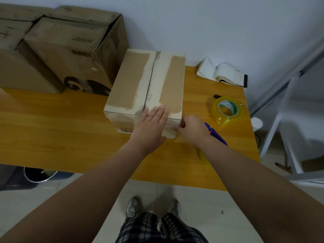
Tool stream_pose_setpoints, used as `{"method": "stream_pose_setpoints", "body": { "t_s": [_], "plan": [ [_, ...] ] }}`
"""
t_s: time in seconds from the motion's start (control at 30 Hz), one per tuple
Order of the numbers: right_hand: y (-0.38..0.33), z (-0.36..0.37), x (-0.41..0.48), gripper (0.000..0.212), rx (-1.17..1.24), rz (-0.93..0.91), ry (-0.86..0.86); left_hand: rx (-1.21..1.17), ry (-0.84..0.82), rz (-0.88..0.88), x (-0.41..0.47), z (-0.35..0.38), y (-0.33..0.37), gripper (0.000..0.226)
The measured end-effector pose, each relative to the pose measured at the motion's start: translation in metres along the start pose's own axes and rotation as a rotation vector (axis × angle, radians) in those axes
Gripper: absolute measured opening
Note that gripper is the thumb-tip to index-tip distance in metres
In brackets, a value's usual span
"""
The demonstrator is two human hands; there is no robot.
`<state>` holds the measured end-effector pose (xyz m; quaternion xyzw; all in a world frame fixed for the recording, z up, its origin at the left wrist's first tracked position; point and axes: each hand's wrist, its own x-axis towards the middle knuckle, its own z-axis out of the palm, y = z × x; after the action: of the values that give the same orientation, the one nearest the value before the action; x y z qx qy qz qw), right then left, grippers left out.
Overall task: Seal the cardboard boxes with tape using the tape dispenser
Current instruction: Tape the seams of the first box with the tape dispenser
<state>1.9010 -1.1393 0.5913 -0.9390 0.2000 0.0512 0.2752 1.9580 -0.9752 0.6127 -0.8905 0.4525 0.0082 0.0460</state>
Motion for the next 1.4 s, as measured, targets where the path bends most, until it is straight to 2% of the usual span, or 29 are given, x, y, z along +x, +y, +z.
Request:
{"method": "stream_pose_setpoints", "body": {
  "t_s": [0.1, 0.2, 0.27, 0.47, 0.53, 0.6, 0.7, 0.8, 0.87, 0.93, 1.0, 1.07, 1.17, 1.4],
  "plan": [
    [-0.001, -0.005, 0.003, 0.019, -0.033, -0.001, 0.002, 0.011, -0.002, 0.007, 0.002, 0.000, -0.002, 0.083],
    [-0.002, -0.014, 0.001, 0.038, -0.008, -0.024, 0.080, 0.006, 0.002, 0.004, 0.003, -0.003, 0.000, 0.083],
    [-0.004, -0.017, -0.005, 0.041, 0.001, -0.021, 0.122, 0.000, 0.002, -0.003, 0.004, -0.004, 0.001, 0.083],
    [-0.016, -0.028, -0.006, 0.031, -0.331, -0.153, 0.096, -0.002, 0.004, 0.005, 0.003, -0.004, -0.001, 0.085],
    [-0.019, -0.034, -0.005, 0.032, -0.460, -0.196, 0.082, -0.005, 0.009, -0.001, 0.002, -0.002, -0.001, 0.085],
    [-0.017, -0.036, -0.008, 0.036, -0.492, -0.217, 0.092, -0.020, 0.004, -0.003, 0.003, -0.002, -0.001, 0.086],
    [-0.020, -0.030, -0.016, 0.036, -0.444, -0.156, 0.107, -0.039, -0.009, 0.006, 0.004, -0.001, -0.004, 0.087],
    [-0.025, -0.026, -0.027, 0.023, -0.352, -0.074, 0.146, -0.003, -0.047, 0.033, -0.001, -0.001, -0.006, 0.094],
    [-0.026, -0.018, -0.041, 0.038, -0.273, -0.074, 0.233, 0.014, -0.044, 0.053, -0.003, 0.000, -0.005, 0.097],
    [-0.030, -0.007, -0.053, 0.061, -0.250, -0.133, 0.218, 0.008, -0.016, 0.068, -0.003, 0.001, -0.002, 0.092],
    [-0.039, 0.007, -0.056, 0.069, -0.314, -0.172, 0.164, 0.015, -0.004, 0.074, -0.003, 0.004, -0.002, 0.088],
    [-0.045, 0.019, -0.054, 0.069, -0.382, -0.119, 0.145, 0.038, 0.008, 0.083, -0.004, 0.008, -0.005, 0.085],
    [-0.049, 0.034, -0.057, 0.068, -0.527, -0.055, 0.203, 0.072, 0.014, 0.078, -0.011, 0.010, -0.023, 0.079],
    [-0.059, 0.047, -0.057, 0.075, -0.673, 0.073, 0.267, 0.070, 0.061, -0.062, -0.052, 0.021, -0.119, 0.070]
  ]
}}
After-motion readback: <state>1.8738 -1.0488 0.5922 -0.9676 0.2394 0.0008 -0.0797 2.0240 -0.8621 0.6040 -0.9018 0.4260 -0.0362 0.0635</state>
